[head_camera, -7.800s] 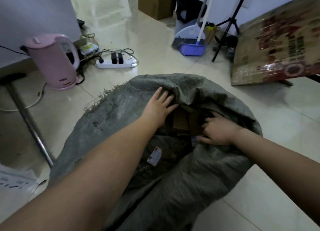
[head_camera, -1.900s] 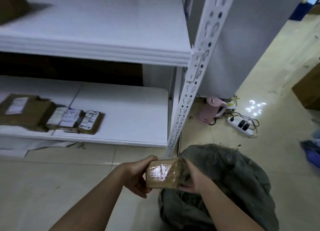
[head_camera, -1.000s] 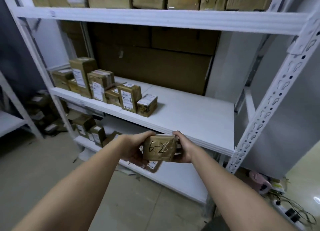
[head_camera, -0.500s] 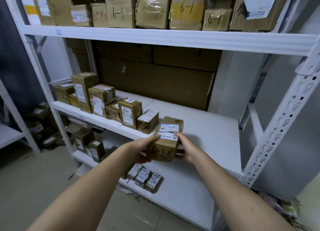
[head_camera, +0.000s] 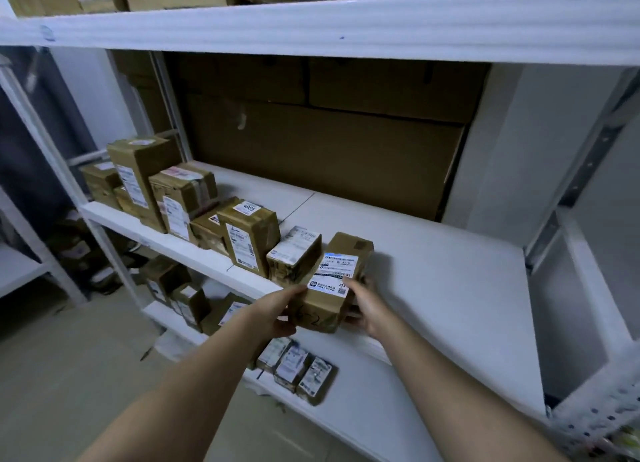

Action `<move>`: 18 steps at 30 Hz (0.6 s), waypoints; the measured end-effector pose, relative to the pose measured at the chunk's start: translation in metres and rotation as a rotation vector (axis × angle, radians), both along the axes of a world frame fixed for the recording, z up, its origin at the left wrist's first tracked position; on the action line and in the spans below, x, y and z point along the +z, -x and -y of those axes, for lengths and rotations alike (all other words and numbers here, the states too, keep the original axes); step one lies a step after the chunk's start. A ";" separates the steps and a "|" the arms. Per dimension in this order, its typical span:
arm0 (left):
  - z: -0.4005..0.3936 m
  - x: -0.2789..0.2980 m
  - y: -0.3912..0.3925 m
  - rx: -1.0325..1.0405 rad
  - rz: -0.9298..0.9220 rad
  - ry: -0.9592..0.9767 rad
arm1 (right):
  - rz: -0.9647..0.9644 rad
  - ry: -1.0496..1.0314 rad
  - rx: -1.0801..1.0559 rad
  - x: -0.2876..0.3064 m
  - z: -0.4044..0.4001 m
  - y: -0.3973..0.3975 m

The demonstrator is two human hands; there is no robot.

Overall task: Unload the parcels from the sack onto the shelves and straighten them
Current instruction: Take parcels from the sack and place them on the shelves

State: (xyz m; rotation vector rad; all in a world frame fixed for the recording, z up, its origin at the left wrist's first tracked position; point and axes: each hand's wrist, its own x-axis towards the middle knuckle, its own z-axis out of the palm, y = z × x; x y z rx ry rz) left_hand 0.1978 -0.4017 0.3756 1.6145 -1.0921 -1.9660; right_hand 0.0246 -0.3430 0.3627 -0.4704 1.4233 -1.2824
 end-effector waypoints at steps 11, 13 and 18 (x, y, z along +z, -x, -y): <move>0.037 -0.040 -0.010 -0.030 -0.084 -0.033 | -0.130 0.011 -0.071 -0.031 0.033 -0.007; 0.045 -0.042 -0.011 -0.077 -0.075 -0.013 | -0.152 -0.002 -0.104 -0.033 0.037 -0.012; 0.057 -0.043 -0.016 -0.250 -0.022 -0.007 | -0.177 -0.026 -0.172 -0.032 0.034 -0.032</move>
